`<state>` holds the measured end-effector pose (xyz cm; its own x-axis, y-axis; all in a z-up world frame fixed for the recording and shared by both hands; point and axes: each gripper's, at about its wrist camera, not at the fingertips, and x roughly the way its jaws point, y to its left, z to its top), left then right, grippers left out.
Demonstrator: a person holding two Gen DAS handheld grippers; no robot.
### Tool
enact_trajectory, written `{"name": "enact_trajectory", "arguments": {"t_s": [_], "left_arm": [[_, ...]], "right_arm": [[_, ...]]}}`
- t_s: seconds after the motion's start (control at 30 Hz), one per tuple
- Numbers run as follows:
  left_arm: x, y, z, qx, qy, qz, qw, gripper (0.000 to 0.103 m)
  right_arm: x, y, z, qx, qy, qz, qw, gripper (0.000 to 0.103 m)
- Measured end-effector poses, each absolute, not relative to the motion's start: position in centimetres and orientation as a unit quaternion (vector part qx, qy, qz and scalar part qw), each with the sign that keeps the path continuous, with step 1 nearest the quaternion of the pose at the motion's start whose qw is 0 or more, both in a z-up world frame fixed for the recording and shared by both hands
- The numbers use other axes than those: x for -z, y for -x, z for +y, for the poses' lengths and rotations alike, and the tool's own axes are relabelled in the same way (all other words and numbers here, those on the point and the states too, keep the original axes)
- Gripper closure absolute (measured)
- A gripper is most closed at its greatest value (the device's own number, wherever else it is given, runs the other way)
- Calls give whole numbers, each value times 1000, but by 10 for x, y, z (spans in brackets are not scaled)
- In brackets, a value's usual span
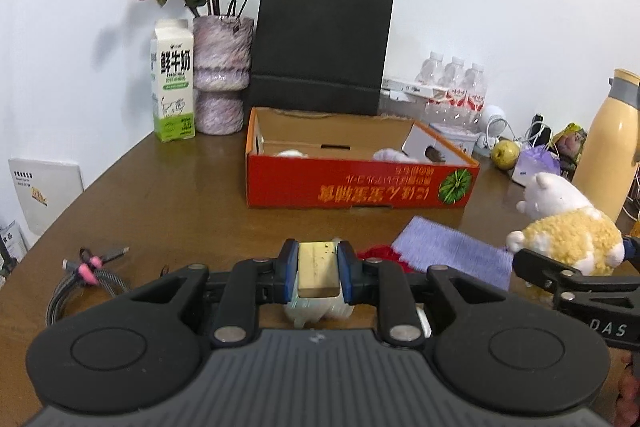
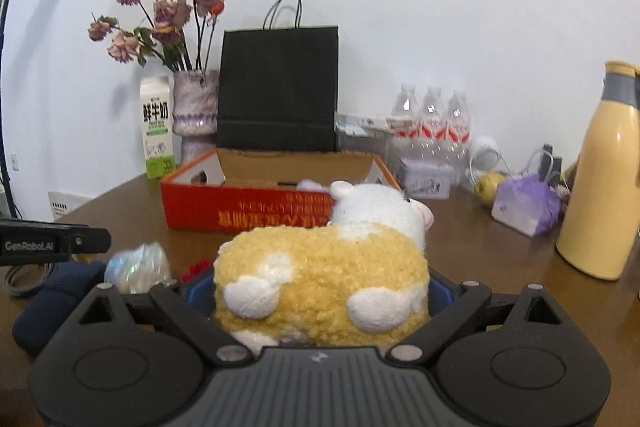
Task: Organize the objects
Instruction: 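Carry the sponge and plush sheep toward the red box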
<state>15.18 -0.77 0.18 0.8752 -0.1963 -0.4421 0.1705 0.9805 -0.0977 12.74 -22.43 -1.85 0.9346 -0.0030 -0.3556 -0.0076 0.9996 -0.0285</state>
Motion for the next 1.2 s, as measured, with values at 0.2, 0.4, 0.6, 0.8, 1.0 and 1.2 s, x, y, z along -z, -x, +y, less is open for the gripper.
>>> {"name": "enact_trajectory", "arguments": {"t_s": [0.2,0.4,0.6,0.8,1.0,1.2], "left_arm": [[-21,-173,-21,88,31,218,972,81],[-41,-199,-33,79,47,198,976,81],[-59,-229,-43,64,63,183,979,81],[-67,-261,-54,50,77,178,980,81],[-73,-290,-60,33,84,182,979,81],[-71,-319,-65,19,90,189,978,81]], "right_arm": [[4,-153,-228,-14,19,163,986,7],[-10,-182,-227,-23,23,147,989,7],[-22,-214,-225,-32,28,139,989,7],[-29,-250,-221,-39,31,138,989,7],[-35,-281,-222,-47,33,139,989,7],[-38,-312,-223,-54,31,147,987,7]]}}
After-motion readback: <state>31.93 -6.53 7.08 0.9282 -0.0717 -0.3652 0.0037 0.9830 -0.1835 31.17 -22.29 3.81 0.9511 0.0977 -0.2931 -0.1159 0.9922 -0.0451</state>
